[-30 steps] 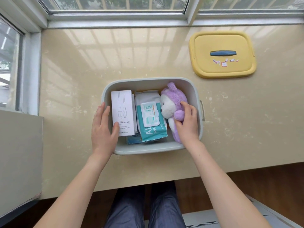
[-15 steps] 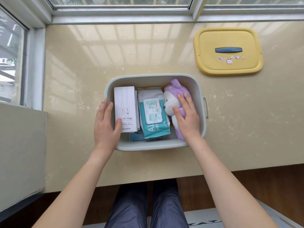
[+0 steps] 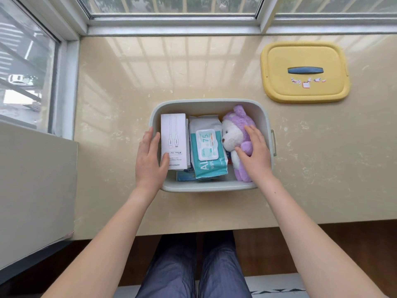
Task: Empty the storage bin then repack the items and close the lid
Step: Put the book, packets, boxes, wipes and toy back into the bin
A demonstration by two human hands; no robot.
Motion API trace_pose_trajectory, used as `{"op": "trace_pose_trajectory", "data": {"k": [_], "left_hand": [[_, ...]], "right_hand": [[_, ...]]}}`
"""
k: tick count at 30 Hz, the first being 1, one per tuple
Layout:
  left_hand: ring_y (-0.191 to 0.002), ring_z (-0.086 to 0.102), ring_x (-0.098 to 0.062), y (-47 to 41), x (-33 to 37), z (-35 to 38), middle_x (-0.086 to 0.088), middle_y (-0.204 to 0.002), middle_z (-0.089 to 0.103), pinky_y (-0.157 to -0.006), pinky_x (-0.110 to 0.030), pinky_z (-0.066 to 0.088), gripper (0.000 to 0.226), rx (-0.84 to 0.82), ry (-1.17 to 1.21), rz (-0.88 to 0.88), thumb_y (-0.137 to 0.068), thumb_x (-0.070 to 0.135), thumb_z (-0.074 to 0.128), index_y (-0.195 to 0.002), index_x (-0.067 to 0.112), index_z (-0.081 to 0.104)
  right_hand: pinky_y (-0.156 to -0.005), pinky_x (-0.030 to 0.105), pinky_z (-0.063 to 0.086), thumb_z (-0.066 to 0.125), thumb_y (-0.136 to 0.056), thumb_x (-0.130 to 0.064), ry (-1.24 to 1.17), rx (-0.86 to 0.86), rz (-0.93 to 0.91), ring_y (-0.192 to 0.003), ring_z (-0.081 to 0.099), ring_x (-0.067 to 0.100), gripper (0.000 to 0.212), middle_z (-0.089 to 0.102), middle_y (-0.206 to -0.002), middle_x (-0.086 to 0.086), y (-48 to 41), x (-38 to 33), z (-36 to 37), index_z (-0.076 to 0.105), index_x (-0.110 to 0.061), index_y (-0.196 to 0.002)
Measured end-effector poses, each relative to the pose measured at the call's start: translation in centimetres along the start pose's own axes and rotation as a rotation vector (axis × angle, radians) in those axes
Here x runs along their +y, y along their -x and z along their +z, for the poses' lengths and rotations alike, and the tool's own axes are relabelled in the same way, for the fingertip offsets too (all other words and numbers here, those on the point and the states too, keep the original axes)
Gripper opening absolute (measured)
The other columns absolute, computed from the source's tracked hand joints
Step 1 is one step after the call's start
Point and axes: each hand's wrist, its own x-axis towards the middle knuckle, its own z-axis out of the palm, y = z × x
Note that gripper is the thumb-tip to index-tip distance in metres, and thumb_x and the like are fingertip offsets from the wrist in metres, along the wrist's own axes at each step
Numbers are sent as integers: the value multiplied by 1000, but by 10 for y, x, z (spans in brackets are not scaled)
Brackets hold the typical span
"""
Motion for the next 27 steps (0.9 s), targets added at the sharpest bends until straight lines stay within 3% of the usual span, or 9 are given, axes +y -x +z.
{"op": "trace_pose_trajectory", "data": {"k": [3, 7, 9, 11, 14, 18, 22, 27], "left_hand": [[-147, 23, -23, 1, 2, -8, -5, -159, 27, -117, -45, 28, 61, -40, -8, -9, -92, 12, 58, -149, 8, 36], [-147, 22, -28, 12, 2, -17, -9, -159, 26, -119, -42, 21, 63, -44, -95, 29, -93, 12, 59, -150, 8, 33], [-149, 16, -26, 20, 0, -15, -9, -162, 19, -121, -39, 17, 64, -49, -105, 9, -96, 15, 54, -153, 9, 26], [-150, 10, -21, 26, -2, -9, -7, -164, 12, -121, -35, 12, 64, -57, -80, -23, -100, 17, 47, -155, 10, 17], [-151, 5, -16, 28, -1, 0, -5, -164, 9, -121, -28, 6, 61, -29, -19, -52, -102, 15, 41, -156, 10, 13], [-150, 4, -13, 32, 1, 6, -3, -164, 10, -119, -20, 2, 61, 4, -6, -84, -100, 20, 35, -156, 12, 13], [-150, 5, -14, 34, -1, 6, -4, -164, 11, -120, -26, 6, 62, -15, -31, -79, -99, 24, 34, -156, 13, 13], [-149, 15, -23, 31, 2, -15, -9, -162, 17, -120, -36, 15, 65, -129, -124, -66, -99, 25, 48, -155, 10, 19]], "right_hand": [[-111, 28, 32, 68, -87, -12, 64, 102, -67, -138, 41, 22, 55, 45, -149, 8, 17, -5, -12, 52, -7, -139], [-114, 49, 31, 67, -87, -7, 338, 181, -203, -138, 40, 37, 51, 47, -146, 18, 33, 3, -23, 54, -3, -136], [-117, 53, 23, 64, -89, -8, 421, 166, -148, -142, 34, 37, 53, 40, -151, 18, 38, 11, -22, 50, -6, -141], [-116, 55, 23, 58, -93, -6, 351, 139, -98, -143, 29, 38, 52, 34, -154, 20, 42, 20, -18, 45, -1, -143], [-116, 52, 26, 50, -97, -4, 194, 120, -59, -146, 24, 35, 50, 29, -156, 18, 42, 30, -12, 38, 4, -145], [-119, 45, 24, 47, -98, -3, 183, 120, -48, -148, 21, 28, 54, 25, -159, 12, 37, 37, -13, 32, 0, -149], [-120, 42, 23, 49, -98, -7, 227, 65, -65, -148, 20, 26, 54, 23, -160, 12, 31, 36, -20, 32, -1, -150], [-116, 47, 27, 57, -96, -17, 375, -12, -74, -144, 28, 34, 53, 29, -157, 17, 36, 18, -35, 42, -9, -146]]}}
